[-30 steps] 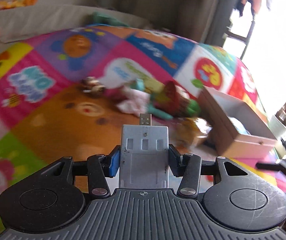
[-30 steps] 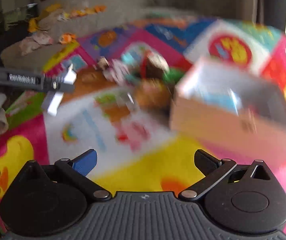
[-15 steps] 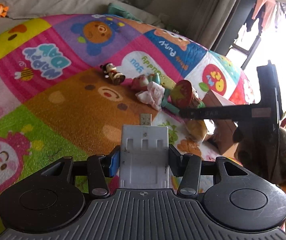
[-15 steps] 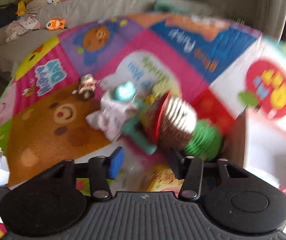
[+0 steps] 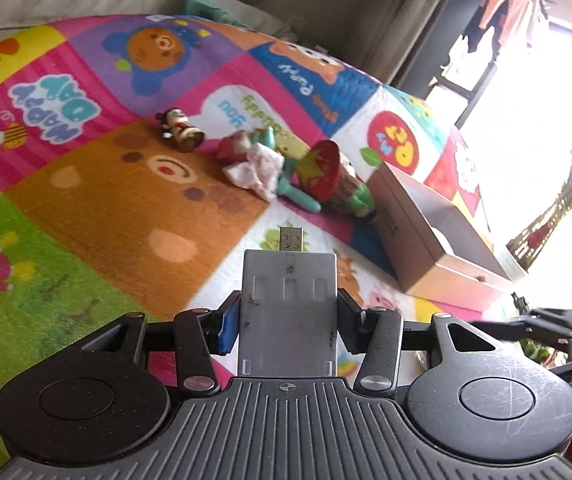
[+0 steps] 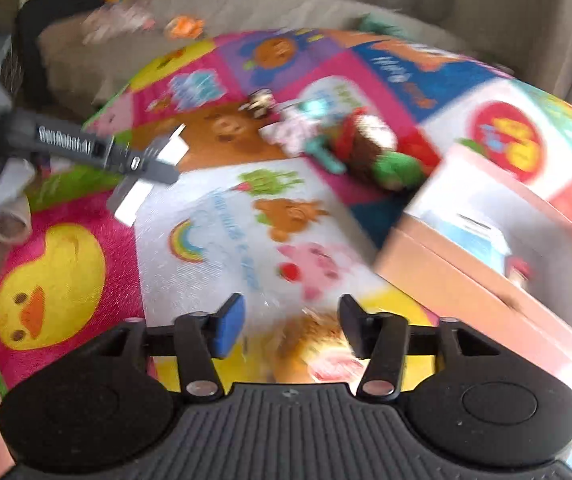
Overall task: Organize objects
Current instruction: 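Grasp the wrapped bread bun with the right tool while the left tool holds the card holder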
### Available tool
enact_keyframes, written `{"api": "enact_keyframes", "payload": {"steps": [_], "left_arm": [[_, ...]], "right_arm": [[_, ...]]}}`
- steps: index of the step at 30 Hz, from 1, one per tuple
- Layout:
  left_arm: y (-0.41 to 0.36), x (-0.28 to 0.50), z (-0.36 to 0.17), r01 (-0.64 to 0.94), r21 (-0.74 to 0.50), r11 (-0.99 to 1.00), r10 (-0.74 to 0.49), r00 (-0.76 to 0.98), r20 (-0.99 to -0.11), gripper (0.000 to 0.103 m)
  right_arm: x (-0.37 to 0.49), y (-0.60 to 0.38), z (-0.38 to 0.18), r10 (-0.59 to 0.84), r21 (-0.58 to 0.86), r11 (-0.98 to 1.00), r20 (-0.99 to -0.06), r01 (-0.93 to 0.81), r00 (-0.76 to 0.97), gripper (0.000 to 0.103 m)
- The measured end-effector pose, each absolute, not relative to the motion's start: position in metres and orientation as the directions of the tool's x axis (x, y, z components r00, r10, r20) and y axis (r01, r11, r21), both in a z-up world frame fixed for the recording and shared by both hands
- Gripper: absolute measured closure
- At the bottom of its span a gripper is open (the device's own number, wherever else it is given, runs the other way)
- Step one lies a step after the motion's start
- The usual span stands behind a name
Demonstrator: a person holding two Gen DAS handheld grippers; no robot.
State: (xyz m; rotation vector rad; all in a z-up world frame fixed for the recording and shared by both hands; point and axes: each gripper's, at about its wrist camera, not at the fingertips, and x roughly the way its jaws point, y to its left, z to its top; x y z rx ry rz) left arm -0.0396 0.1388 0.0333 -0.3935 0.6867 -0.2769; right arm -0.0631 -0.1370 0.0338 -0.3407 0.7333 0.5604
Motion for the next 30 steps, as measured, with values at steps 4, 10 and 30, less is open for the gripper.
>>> {"api": "enact_keyframes", "payload": {"steps": [4, 10, 30], "left_arm": [[0.130, -0.043, 0.036, 0.133, -0.426, 0.895, -0.377, 0.736, -0.562, 0.050], [0.112, -0.048, 0.041, 0.157, -0.393, 0.906, -0.378, 0.717, -0.585, 0.050], [0.096, -0.054, 0.027, 0.178, -0.397, 0.900, -0.406, 0.672, -0.620, 0.050]], "right_arm": [[-0.076, -0.177, 0.043, 0.327, 0.000, 0.897, -0.674, -0.442, 0.663, 0.012], [-0.054, -0.185, 0.019, 0.387, 0.251, 0.919, -0.719, -0.303, 0.578, 0.012], [-0.031, -0.164, -0.001, 0.414, 0.331, 0.910, -0.734, -0.249, 0.539, 0.011]]}}
